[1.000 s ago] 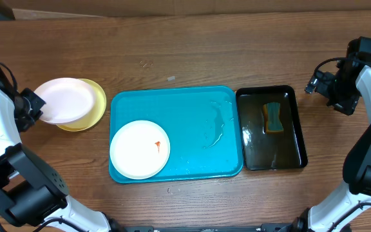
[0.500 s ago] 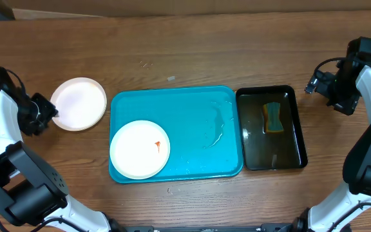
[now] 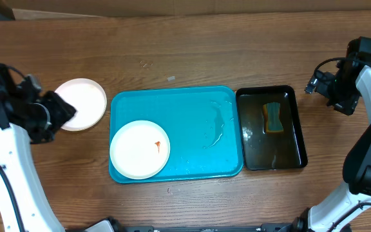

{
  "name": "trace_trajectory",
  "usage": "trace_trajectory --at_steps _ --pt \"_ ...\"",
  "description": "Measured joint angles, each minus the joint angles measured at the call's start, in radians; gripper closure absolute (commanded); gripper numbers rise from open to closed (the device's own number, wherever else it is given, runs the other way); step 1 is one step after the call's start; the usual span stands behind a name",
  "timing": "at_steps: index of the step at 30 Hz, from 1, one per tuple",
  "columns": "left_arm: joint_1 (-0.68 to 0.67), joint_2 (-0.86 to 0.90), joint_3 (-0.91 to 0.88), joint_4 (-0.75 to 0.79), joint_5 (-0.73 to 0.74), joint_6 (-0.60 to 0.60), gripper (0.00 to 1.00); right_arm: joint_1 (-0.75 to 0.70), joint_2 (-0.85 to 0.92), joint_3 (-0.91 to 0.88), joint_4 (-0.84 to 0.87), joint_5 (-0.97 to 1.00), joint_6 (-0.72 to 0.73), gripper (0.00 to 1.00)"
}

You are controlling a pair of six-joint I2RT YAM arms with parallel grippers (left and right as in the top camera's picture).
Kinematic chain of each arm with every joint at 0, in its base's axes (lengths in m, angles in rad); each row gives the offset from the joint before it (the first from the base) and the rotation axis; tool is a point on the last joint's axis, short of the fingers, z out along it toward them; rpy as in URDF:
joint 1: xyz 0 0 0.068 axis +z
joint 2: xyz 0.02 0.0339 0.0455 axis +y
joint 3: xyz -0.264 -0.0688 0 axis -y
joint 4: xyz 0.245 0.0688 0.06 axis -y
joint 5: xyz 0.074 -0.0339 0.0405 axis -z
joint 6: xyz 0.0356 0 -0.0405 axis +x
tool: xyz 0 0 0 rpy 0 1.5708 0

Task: Clean dirty plates on tray and stack at the side
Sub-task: 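Release the plate and move the left gripper to the lower white plate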

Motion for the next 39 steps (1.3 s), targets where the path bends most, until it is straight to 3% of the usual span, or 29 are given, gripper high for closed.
trace_trajectory --at_steps 9,20,31,39 --pt "-0.192 -0.017 -0.024 -0.086 -0.080 0.008 0.55 0.000 0.000 0.000 0.000 0.000 -0.001 0.00" --pt "-0.344 -0.014 -0.298 0.022 -0.119 0.008 0.53 0.000 0.000 0.000 0.000 0.000 -0.001 0.00" --pt "-0.358 -0.013 -0.431 0.231 -0.175 0.002 0.46 0.000 0.000 0.000 0.000 0.000 0.000 0.00" --pt "-0.358 -0.010 -0.437 0.279 -0.298 -0.085 0.56 0.000 0.000 0.000 0.000 0.000 0.000 0.00"
